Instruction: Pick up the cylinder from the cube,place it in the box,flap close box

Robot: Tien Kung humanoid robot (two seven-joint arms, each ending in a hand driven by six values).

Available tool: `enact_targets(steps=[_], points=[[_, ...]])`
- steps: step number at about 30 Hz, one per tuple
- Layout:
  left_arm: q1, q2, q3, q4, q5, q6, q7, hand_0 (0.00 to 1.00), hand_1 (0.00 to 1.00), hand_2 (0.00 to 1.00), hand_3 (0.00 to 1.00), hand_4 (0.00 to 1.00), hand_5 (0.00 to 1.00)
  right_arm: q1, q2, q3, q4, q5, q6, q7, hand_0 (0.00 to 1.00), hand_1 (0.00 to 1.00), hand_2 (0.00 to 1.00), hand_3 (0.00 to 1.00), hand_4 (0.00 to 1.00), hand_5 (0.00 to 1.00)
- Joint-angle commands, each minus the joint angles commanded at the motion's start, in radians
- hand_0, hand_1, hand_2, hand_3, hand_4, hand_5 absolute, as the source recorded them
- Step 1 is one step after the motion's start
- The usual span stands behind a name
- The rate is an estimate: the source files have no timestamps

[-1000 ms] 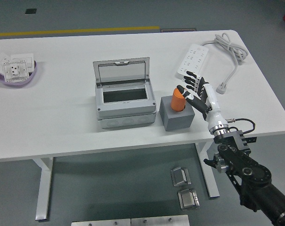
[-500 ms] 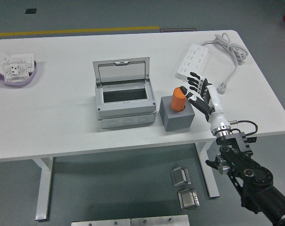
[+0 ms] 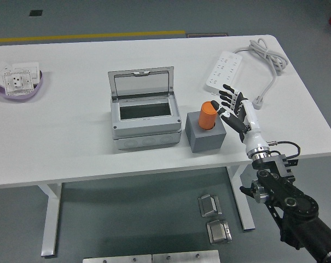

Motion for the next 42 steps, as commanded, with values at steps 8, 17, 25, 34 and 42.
enact_targets(steps=[8, 17, 25, 34, 42], points=[[0.004, -0.002, -0.002, 0.0, 0.0, 0.001, 0.0, 0.752, 0.687, 0.716, 0.886, 0.819, 0.506, -0.017, -0.002, 0.044, 0.024, -0.01, 0.014, -0.027, 0.789, 0.797, 0.766, 0.785, 0.97, 0.523], [0.004, -0.002, -0.001, 0.0, 0.001, 0.0, 0.001, 0.75, 0.686, 0.716, 0.887, 0.818, 0.504, 0.014, 0.01, 0.017, -0.008, -0.026, -0.017, -0.003, 0.789, 0.763, 0.727, 0.723, 0.906, 0.742], [0.001, -0.002, 0.001, 0.0, 0.003, -0.001, 0.002, 0.748, 0.686, 0.716, 0.887, 0.818, 0.507, 0.073, 0.021, -0.027, -0.063, -0.062, -0.022, -0.003, 0.778, 0.793, 0.789, 0.83, 0.907, 0.408], [0.001, -0.001, 0.005, 0.0, 0.001, -0.002, 0.004, 0.743, 0.685, 0.716, 0.886, 0.817, 0.504, 0.099, 0.029, -0.063, -0.105, -0.084, -0.016, -0.013, 0.787, 0.797, 0.795, 0.844, 0.884, 0.302], [-0.001, -0.001, 0.008, 0.0, 0.0, -0.003, 0.004, 0.743, 0.685, 0.716, 0.887, 0.817, 0.503, 0.1, 0.032, -0.078, -0.104, -0.092, -0.009, -0.02, 0.787, 0.801, 0.795, 0.848, 0.886, 0.297]])
